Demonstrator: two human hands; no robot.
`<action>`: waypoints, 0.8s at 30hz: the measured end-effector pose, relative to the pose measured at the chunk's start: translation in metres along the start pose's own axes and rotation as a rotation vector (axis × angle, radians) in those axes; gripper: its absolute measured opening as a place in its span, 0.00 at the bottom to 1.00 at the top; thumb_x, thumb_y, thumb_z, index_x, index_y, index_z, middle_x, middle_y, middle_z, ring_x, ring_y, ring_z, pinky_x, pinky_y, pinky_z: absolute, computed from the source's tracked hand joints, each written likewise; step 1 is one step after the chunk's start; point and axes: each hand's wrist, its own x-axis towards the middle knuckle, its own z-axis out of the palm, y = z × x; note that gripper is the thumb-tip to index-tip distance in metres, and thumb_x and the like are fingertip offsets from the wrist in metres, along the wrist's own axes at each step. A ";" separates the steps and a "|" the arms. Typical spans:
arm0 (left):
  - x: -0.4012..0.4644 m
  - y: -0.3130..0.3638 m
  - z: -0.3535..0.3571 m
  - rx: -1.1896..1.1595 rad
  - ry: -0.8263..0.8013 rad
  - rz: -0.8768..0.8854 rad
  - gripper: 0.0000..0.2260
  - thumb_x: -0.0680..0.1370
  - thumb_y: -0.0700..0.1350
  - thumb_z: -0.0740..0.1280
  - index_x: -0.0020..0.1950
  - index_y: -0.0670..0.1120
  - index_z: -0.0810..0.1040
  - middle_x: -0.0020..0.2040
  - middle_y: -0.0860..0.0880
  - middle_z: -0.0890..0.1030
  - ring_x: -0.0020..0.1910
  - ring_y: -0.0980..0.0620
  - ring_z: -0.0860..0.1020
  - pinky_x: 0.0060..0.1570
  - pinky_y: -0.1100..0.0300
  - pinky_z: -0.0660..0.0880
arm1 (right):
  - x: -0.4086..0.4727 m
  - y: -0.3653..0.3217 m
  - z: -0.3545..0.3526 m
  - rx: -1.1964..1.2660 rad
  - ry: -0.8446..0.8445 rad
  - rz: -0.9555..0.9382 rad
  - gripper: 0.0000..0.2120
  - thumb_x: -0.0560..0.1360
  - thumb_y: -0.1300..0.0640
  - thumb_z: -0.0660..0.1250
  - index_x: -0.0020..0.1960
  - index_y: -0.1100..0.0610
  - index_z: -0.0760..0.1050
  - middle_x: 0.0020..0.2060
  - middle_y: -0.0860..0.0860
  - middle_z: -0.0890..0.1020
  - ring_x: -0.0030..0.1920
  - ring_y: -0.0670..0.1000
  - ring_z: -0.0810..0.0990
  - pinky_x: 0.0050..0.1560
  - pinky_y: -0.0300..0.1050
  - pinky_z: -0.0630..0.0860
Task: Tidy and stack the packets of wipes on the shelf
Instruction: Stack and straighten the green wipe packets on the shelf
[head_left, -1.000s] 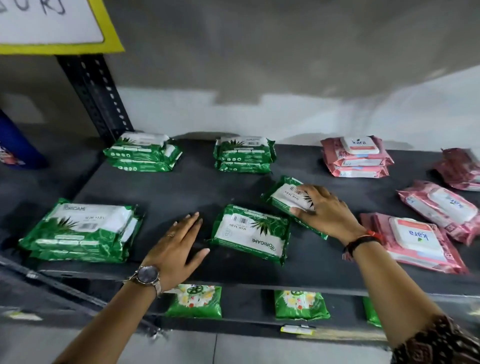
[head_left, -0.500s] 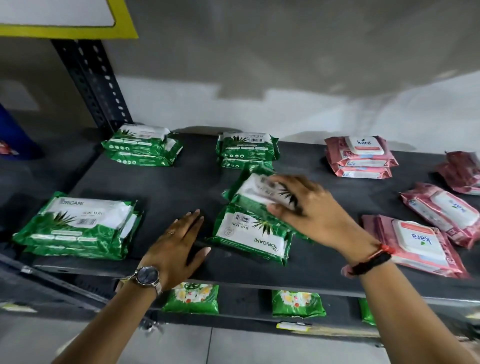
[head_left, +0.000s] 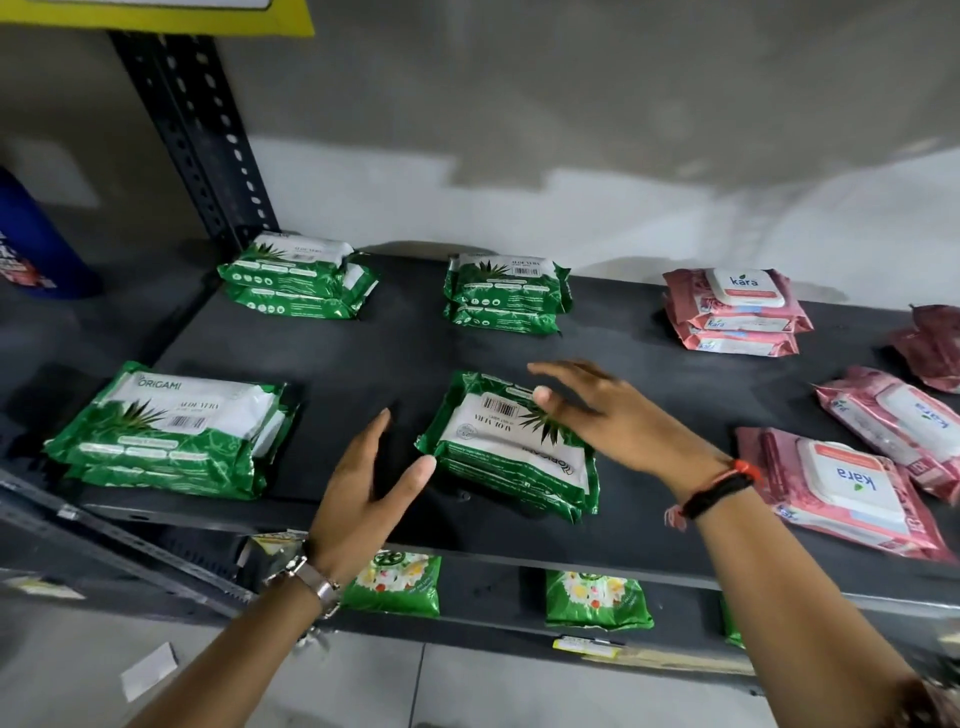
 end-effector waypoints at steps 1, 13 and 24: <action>-0.003 0.006 0.007 -0.127 0.037 -0.077 0.39 0.65 0.65 0.65 0.71 0.50 0.58 0.66 0.57 0.64 0.65 0.58 0.62 0.62 0.63 0.60 | 0.003 0.002 -0.001 0.050 -0.038 0.047 0.22 0.77 0.45 0.54 0.68 0.51 0.65 0.68 0.53 0.70 0.66 0.52 0.70 0.68 0.44 0.63; 0.051 0.043 0.044 -0.511 0.168 -0.332 0.31 0.72 0.48 0.68 0.70 0.45 0.57 0.71 0.45 0.63 0.67 0.48 0.65 0.65 0.57 0.62 | -0.022 0.001 0.031 0.081 0.006 0.338 0.25 0.76 0.40 0.50 0.54 0.60 0.71 0.51 0.60 0.80 0.51 0.59 0.79 0.55 0.53 0.74; 0.047 0.046 0.054 -0.556 -0.082 -0.428 0.12 0.72 0.39 0.68 0.54 0.39 0.75 0.48 0.41 0.81 0.45 0.47 0.80 0.45 0.56 0.77 | 0.026 0.022 0.030 0.484 0.117 0.201 0.23 0.77 0.45 0.53 0.66 0.56 0.67 0.65 0.57 0.74 0.66 0.56 0.71 0.69 0.49 0.64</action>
